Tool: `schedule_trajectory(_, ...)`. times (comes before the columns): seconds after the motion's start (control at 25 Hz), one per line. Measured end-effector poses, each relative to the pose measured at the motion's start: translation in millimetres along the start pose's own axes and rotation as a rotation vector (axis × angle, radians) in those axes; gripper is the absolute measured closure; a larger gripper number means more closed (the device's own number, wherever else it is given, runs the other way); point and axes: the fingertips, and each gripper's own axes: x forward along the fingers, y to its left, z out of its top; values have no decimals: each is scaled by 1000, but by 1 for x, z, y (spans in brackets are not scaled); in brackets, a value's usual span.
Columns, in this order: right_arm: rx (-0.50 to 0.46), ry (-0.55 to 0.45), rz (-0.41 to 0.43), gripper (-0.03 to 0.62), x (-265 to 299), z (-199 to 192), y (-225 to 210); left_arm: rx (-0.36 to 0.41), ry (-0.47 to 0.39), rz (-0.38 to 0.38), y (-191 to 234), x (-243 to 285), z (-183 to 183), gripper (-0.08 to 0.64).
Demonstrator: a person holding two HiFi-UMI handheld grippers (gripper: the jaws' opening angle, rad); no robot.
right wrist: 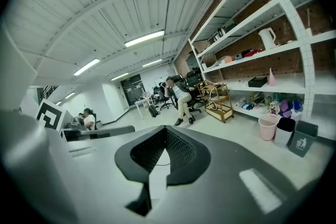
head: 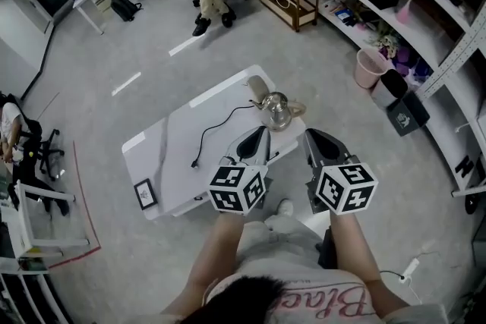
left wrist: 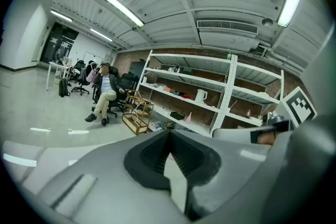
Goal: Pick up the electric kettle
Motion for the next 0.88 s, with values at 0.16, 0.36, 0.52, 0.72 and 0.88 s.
schedule_trajectory(0.16,-4,17,20,569,17,3,-10,-4,4,19,7,14,-2,558)
schedule_trajectory(0.36,-19,24,40,569,35,11,-9,-15,-14,48,28,24,11,558)
schedule_trajectory(0.52,-10,16,23,569,50,21,-19,-9,-16,41,40,40,23,558)
schedule_trajectory(0.72,-21,5,-23,569,79,35,-25,-22,-13,19,62,64,35,558)
schedule_trajectory(0.88,-26,0,-44,569,101,43,-27,-18,-2,-2,81,86,42,558)
